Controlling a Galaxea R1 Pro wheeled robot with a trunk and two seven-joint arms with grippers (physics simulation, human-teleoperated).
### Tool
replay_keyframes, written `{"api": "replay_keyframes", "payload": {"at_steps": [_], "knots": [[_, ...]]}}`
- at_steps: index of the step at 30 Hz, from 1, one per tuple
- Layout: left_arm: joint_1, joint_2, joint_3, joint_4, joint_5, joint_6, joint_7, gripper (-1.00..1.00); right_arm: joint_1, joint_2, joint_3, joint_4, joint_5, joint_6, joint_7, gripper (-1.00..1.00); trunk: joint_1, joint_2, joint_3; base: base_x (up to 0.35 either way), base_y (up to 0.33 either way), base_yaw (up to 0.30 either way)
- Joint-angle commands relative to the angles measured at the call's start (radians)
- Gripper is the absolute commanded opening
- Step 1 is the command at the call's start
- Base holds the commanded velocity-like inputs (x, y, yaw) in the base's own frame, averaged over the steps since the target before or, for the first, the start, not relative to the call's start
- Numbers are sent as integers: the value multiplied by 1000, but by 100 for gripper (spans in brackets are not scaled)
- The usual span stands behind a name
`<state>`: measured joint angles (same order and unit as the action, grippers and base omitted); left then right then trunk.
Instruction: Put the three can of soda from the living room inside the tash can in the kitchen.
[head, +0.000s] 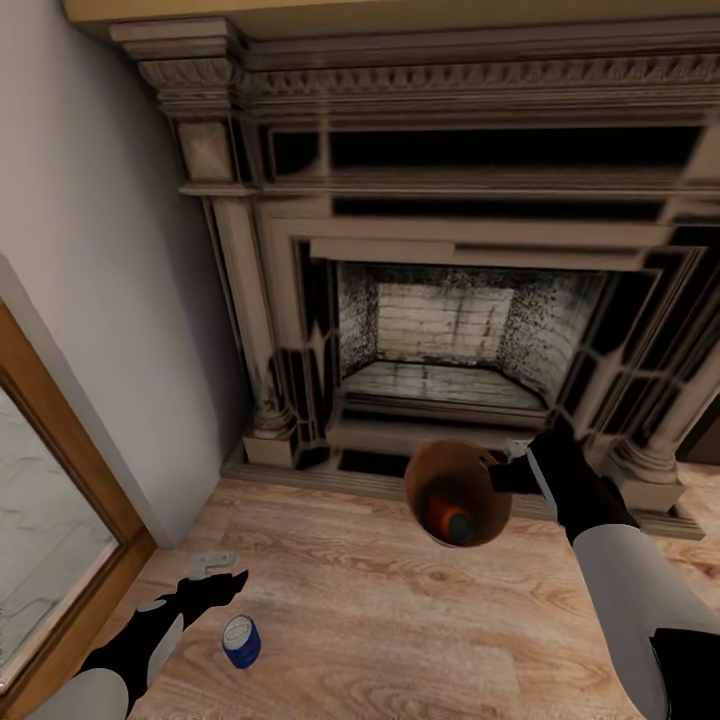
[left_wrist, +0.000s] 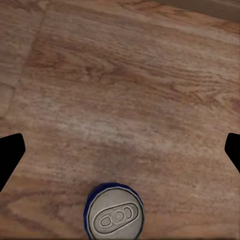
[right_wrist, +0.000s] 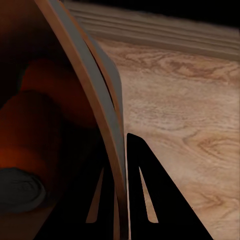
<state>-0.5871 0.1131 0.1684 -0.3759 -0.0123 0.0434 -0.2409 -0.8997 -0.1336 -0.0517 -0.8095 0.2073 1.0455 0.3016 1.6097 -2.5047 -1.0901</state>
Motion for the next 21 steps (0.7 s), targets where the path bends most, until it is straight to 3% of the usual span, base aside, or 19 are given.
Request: {"api": "replay_keyframes", "payload": {"at_steps": [1,21], "knots": [[0,-1,0,0,0,0,0,100,-1,0,-1,0,-19,2,4,-100,0,0,-4,0,0,0],[0,-9,-1,0,0,-1,0,100,1,3,2,0,-19,2,4,-100,9,-5,-81,0,0,0]]}}
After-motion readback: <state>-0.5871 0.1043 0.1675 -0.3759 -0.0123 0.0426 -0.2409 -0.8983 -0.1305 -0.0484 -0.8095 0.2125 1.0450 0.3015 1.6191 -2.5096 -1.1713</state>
